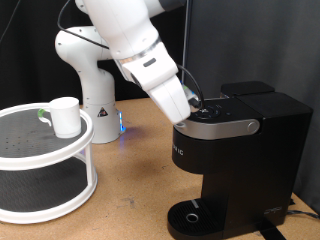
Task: Make a cup of coffee with the keurig machine
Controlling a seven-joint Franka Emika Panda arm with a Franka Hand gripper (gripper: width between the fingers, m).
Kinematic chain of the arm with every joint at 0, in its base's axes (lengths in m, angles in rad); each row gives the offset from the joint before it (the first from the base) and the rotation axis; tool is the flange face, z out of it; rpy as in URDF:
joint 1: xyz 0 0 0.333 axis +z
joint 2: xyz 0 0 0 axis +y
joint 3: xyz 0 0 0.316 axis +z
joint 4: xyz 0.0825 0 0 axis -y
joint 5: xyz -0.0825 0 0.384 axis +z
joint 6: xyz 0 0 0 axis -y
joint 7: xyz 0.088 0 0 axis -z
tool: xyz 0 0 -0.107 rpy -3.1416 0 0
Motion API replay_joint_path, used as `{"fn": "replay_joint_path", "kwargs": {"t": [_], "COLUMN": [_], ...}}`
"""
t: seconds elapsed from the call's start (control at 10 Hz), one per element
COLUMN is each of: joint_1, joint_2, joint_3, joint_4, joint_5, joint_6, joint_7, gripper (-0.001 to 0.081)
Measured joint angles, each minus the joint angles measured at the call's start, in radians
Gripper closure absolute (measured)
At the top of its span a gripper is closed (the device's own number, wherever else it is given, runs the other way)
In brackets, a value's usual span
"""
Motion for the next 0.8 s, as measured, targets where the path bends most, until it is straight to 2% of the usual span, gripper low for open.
{"fn": "replay_joint_path", "kwargs": {"t": [0.2, 0.7, 0.8], "joint_1": [-0.002, -0.005, -0.005], "joint_2": [-0.017, -0.067, -0.066], "joint_3": [-0.009, -0.043, -0.042], "joint_4": [0.004, 0.044, 0.041], "joint_5": [0.057, 0.084, 0.083], "joint_6": [-0.003, -0.121, -0.116], "joint_7": [-0.038, -0.045, -0.043], "gripper": [0.0806, 0.0806, 0.0806]}}
